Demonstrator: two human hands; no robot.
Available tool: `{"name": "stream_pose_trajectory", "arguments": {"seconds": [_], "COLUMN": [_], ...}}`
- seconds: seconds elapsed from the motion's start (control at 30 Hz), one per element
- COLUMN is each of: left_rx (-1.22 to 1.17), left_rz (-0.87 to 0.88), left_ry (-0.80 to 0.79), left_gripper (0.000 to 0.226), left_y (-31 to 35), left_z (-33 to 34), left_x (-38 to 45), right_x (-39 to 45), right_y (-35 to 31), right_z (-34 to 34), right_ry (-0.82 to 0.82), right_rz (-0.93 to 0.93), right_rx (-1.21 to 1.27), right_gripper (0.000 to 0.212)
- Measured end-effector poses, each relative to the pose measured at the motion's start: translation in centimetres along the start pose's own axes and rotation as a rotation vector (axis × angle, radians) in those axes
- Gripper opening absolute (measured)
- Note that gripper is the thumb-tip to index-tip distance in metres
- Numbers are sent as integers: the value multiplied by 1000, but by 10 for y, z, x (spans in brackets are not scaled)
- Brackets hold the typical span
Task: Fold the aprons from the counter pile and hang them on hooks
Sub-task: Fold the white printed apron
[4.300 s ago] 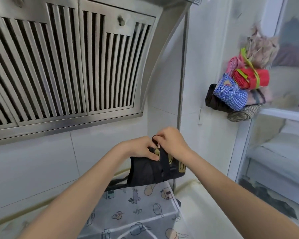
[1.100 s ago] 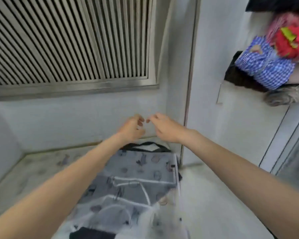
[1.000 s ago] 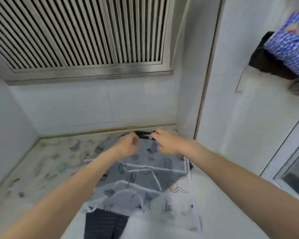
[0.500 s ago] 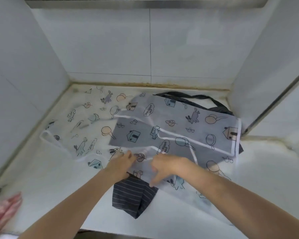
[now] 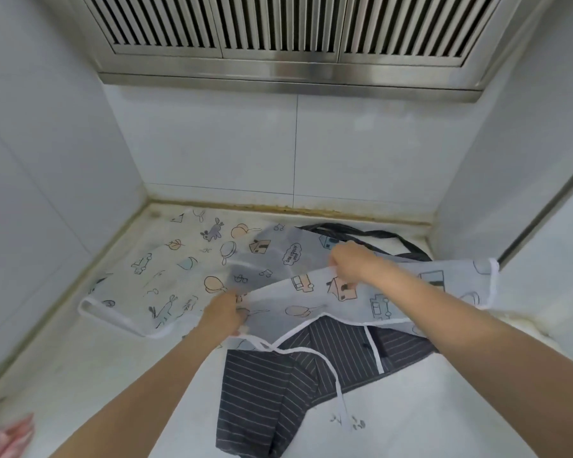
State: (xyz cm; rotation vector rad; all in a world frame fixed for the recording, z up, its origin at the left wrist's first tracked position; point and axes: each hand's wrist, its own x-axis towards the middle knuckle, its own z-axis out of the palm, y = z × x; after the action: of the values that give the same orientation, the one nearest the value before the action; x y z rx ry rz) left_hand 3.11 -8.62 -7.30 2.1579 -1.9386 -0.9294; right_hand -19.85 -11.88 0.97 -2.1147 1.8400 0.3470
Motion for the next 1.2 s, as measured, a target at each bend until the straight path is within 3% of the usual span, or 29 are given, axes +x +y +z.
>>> {"name": "stream_pose_trajectory", "arguments": {"seconds": [0.13,0.2,0.27,0.33,0.4,0.53,0.57,0.63,0.7,0.73,0.8,0.83,0.9,0.97,1.07,1.2], "left_rx": [110,60,-24,-131,-222,-248,-235,-218,-186,-169,23,196,454,463,395,540], "left_rz": [120,166,192,187,148,105,91,109,235,310,414,432,437,439,401,379], "left_ry": [213,296,315,296,260,-5,-85,-164,-138,-124,-112,-83,102,310,363,358], "left_gripper": [15,13,10,10,18,15,3,40,68,75,86,85,54,20,15,12], "left_y": [8,16,30,44,56,72,73,68,57,50,33,25,10,2,-2,3], "left_z": [-27,-48,-71,-93,-113,-130,-131,-128,-124,-122,-114,-110,-102,-105,-125,-152], "left_x": [2,-2,-7,-16,-24,-47,-55,-61,-67,-72,-79,-80,-76,-71,-69,-76], "right_x": [-7,-13,-23,-39,-55,-52,-46,-48,-54,-56,-58,-59,-63,-67,-69,-79], "right_y": [9,7,-6,-31,-65,-113,-118,-126,-128,-127,-119,-116,-114,-113,-97,-77], "right_z": [-13,-18,-21,-17,0,42,47,41,26,18,8,3,-3,-7,-8,-27], "right_ry": [318,393,480,547,481,448,495,591,632,628,550,513,476,419,346,385], "right_rz": [9,1,-68,-242,-378,-277,-236,-217,-212,-208,-200,-212,-242,-240,-125,107], "right_rx": [-8,18,29,46,-28,-226,-192,-139,-100,-42,24,64,91,69,-38,-132], "right_gripper": [19,58,80,81,88,105,98,62,32,24,29,30,25,23,12,17]}}
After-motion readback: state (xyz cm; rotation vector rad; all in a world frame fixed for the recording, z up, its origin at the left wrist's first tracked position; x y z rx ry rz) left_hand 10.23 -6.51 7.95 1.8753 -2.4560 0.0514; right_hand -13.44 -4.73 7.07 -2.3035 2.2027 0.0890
